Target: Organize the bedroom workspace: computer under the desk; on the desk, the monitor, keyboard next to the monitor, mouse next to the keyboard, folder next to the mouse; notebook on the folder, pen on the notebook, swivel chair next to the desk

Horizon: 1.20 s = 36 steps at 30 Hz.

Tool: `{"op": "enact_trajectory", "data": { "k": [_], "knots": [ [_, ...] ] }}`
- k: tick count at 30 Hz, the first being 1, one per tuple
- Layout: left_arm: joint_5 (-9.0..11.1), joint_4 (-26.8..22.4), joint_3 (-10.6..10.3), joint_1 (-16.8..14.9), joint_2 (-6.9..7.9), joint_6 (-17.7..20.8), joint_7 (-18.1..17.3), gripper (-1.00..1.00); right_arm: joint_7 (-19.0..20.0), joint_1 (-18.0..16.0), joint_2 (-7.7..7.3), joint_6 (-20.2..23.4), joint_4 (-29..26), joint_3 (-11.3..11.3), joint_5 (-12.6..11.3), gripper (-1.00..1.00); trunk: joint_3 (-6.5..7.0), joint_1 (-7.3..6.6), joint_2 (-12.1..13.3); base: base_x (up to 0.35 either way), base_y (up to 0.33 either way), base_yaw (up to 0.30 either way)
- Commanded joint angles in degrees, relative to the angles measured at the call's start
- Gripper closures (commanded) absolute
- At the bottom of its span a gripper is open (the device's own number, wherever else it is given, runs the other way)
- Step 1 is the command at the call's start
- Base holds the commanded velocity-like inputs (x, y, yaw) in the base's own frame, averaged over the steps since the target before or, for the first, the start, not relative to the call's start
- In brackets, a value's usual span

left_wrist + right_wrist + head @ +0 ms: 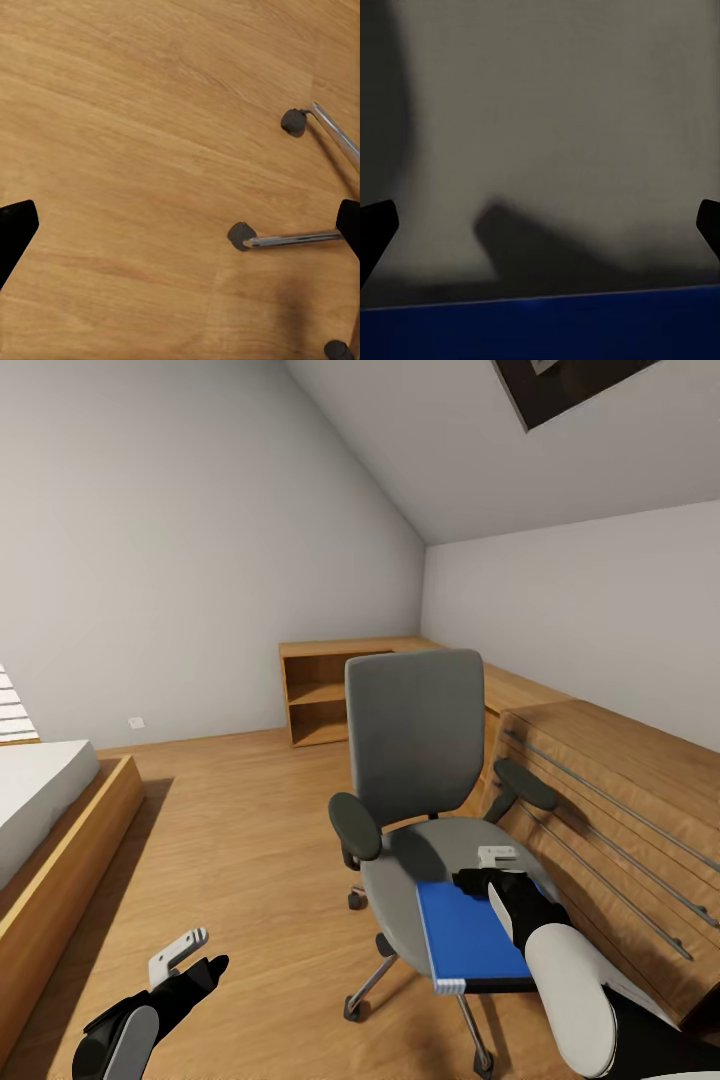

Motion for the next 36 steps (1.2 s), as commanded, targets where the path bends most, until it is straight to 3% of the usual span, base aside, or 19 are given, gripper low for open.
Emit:
{"op": "enact_trajectory", "data": {
  "k": [1, 36],
  "knots": [
    [0.61, -0.08, 0.06, -0.04, -0.04, 0.19, 0.46, -1.00, 0.45, -0.02, 0.07, 0.28, -0.19, -0.45, 0.59, -1.00, -0.06, -0.01, -0.03, 0.000, 0.000, 0.000],
    [0.62, 0.95, -0.02, -0.04, -0.04, 0.21, 0.46, -1.00, 0.57, -0.02, 0.32, 0.28, -2.88, -0.70, 0.22, -1.00, 2.64, -0.01, -0.03, 0.000, 0.000, -0.065]
  ]
}}
